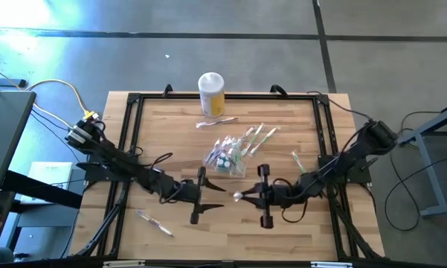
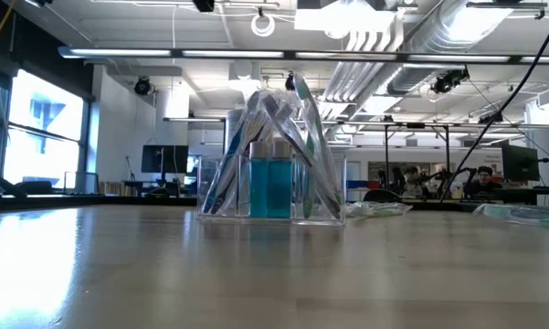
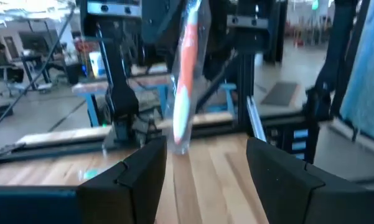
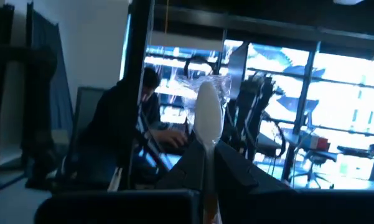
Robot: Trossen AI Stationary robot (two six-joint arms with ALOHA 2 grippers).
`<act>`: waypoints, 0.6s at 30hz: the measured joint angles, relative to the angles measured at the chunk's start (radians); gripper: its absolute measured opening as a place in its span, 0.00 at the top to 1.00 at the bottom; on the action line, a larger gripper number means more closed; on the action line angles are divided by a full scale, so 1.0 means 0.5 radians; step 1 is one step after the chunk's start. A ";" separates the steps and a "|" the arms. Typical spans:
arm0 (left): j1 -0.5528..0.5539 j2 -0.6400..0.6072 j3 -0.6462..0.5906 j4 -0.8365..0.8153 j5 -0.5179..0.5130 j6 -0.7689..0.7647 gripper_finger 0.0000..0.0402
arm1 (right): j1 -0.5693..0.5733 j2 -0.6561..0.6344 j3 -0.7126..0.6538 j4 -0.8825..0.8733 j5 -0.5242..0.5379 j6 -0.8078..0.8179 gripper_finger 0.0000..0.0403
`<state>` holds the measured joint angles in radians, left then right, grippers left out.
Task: Pick & Place toothbrushing station
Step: Put the orange toothbrush into the transparent organizer
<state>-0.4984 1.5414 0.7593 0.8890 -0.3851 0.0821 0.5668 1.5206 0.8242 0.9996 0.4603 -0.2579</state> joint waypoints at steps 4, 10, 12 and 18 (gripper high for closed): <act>0.073 0.087 0.048 -0.007 0.024 -0.030 0.47 | -0.040 0.086 0.001 0.212 -0.010 -0.049 0.98; 0.164 0.205 0.159 -0.003 0.170 -0.127 0.47 | -0.091 0.165 0.002 0.287 -0.146 0.038 0.98; 0.172 0.226 0.180 -0.005 0.185 -0.128 0.47 | -0.101 0.190 0.002 0.285 -0.166 0.051 0.98; 0.174 0.233 0.208 -0.004 0.161 -0.120 0.47 | -0.105 0.210 0.002 0.305 -0.204 0.058 0.98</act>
<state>-0.4114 1.6577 0.8632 0.8869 -0.3046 0.0220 0.5140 1.6257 0.8253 1.1523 0.3585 -0.2291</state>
